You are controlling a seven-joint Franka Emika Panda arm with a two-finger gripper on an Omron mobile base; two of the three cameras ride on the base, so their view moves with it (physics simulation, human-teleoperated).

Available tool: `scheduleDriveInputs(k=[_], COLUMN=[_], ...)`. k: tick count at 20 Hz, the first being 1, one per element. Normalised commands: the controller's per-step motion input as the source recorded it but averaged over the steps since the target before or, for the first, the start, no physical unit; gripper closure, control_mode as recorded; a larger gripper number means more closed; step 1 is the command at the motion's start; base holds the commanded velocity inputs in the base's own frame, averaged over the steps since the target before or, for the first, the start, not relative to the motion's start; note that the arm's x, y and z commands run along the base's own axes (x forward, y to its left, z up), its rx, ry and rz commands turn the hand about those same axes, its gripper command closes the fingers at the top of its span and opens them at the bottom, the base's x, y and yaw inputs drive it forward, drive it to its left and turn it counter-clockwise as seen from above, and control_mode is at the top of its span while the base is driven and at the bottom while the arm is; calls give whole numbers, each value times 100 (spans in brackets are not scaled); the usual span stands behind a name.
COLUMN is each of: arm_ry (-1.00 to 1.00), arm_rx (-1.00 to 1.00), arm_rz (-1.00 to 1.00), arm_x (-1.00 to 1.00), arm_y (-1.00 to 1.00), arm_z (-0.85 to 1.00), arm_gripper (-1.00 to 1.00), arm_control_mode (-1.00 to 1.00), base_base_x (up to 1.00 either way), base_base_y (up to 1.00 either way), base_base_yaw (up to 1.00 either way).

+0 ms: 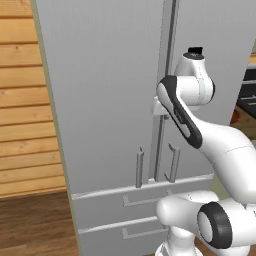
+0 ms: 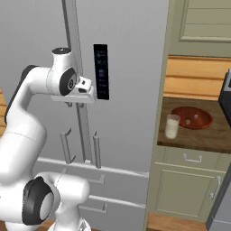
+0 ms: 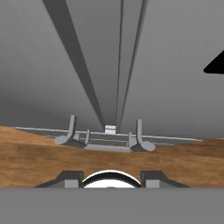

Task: Grab a lemon wedge from the fridge and one ice cube from the ice bowl, and put them in the glass of lemonade.

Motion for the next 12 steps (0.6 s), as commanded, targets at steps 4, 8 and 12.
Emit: scheduleDriveInputs(k=[4, 8, 12], arm_ry=[0, -1, -8], arm_rx=[1, 0, 1], arm_rz=[0, 0, -3], arm_x=[-1, -18, -69], arm_y=[0, -4, -7], arm_z=[0, 0, 0], arm_gripper=[-100, -100, -100], arm_control_mode=[-100, -100, -100], base_base_x=[0, 0, 0], base_base_y=[0, 0, 0], base_base_yaw=[0, 0, 0])
